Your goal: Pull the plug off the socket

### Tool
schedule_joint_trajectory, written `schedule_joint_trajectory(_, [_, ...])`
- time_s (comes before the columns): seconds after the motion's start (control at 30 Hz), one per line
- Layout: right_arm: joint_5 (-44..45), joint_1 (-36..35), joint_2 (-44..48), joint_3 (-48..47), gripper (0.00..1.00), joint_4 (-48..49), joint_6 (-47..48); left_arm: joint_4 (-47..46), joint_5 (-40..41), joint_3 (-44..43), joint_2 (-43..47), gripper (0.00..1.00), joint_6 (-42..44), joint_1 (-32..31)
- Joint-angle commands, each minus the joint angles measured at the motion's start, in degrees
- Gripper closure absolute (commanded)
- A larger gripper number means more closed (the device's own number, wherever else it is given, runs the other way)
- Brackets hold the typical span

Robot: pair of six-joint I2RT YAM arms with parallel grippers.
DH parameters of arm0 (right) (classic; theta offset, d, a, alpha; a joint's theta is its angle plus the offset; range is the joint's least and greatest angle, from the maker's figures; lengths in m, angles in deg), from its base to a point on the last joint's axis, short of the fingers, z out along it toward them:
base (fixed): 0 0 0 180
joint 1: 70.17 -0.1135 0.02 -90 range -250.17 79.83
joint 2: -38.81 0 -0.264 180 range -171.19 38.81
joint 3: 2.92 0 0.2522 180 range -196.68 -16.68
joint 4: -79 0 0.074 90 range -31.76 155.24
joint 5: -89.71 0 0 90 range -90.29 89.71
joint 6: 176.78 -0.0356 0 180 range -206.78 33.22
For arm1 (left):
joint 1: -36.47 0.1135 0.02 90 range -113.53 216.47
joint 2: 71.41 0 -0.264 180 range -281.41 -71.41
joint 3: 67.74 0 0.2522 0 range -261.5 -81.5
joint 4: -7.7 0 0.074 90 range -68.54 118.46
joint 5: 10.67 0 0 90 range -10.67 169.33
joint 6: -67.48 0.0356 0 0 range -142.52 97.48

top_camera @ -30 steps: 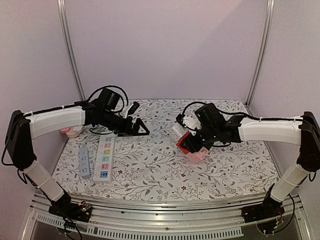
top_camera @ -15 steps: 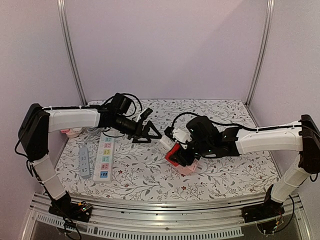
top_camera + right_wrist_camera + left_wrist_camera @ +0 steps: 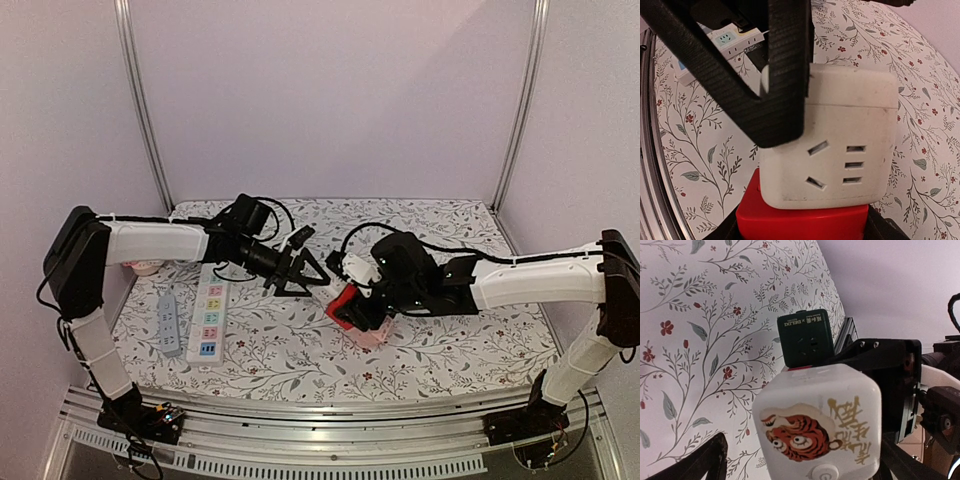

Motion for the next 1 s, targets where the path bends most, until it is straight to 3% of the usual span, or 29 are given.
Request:
schedule_joint_trajectory(0.0, [1.66,-1.51,-0.47,-0.77,0.64,5.5,1.12,-0.99,-1.68,0.09,-1.97,0.05,-0.54,-1.06])
schedule_joint_trajectory(0.23, [2.62,-2.63,-1.4,-1.25,0.64,5.06,2.21,-0.74,-1.95,-0.12,-2.37,0.09,-0.69,-1.26])
schedule_joint_trajectory(0.37, [3.7,-3.41,-1.76,-1.43,0.65,4.92,3.0,-0.76,-2.87,-0.25,-2.88,0.2,-0.94,-1.39])
schedule_joint_trajectory(0.67, [4.36,-3.87,-2.07,-1.69,0.65,4.66,3.43,0.35,-3.12,-0.91,-3.71,0.22,-0.21,-2.17])
schedule_joint_trajectory(0.87, [5.0,-4.19,-2.08,-1.67,0.64,4.57,3.73,0.84,-3.66,-1.22,-4.31,0.36,-0.28,-2.4])
schedule_joint_trajectory(0.97, [5.71,-4.2,-2.08,-1.56,0.56,4.65,3.81,0.8,-4.69,-1.41,-4.51,0.45,-0.56,-2.47])
